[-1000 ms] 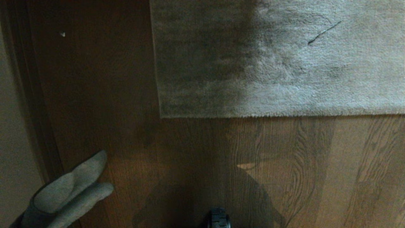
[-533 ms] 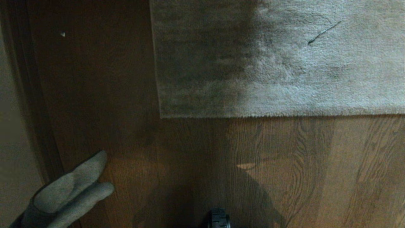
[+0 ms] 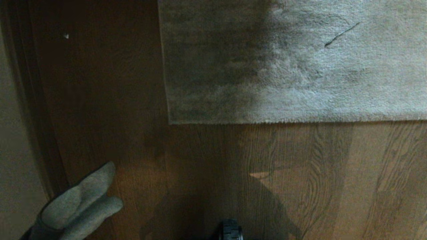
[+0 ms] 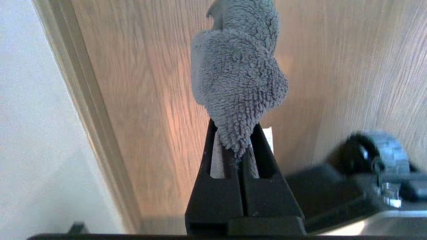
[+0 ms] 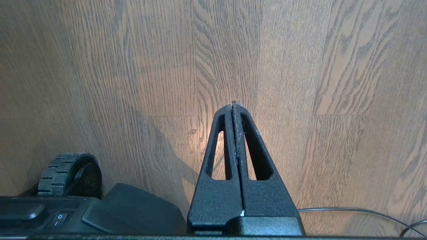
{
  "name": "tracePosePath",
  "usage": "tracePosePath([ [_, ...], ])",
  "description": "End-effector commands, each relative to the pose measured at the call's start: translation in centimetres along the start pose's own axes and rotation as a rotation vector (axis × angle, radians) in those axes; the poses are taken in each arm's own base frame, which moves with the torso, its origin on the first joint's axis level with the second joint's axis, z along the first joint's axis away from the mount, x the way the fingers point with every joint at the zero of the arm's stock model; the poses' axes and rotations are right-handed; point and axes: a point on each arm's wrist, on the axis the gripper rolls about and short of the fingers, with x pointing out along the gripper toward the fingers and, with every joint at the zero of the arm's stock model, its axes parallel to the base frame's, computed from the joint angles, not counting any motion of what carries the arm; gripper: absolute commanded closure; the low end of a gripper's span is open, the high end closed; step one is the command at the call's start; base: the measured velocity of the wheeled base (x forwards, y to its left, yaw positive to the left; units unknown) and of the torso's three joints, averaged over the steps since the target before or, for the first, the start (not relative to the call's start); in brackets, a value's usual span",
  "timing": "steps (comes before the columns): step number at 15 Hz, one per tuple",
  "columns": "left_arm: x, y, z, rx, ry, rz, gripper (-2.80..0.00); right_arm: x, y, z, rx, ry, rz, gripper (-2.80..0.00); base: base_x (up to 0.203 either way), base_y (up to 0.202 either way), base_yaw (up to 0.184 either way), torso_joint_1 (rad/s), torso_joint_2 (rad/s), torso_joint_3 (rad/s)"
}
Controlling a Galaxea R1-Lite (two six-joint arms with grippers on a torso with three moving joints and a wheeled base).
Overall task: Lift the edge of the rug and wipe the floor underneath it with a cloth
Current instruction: Put down the rag
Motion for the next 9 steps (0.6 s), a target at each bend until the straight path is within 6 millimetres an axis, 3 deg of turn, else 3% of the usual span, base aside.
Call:
tracePosePath([
  [1,0.5,0.0,0.4,0.001,0.078,-0.003,0.0,0.0,0.0,0.0,-0.001,0.002,0.0,0.0,0.0,0.0,0.0,0.0,0.0,0.0],
  [9,4.6,-0.2,3.8,-0.025,0.32,-0.148,0.0,0.0,0.0,0.0,-0.001,0.001,0.0,0.0,0.0,0.0,0.0,0.0,0.0,0.0],
])
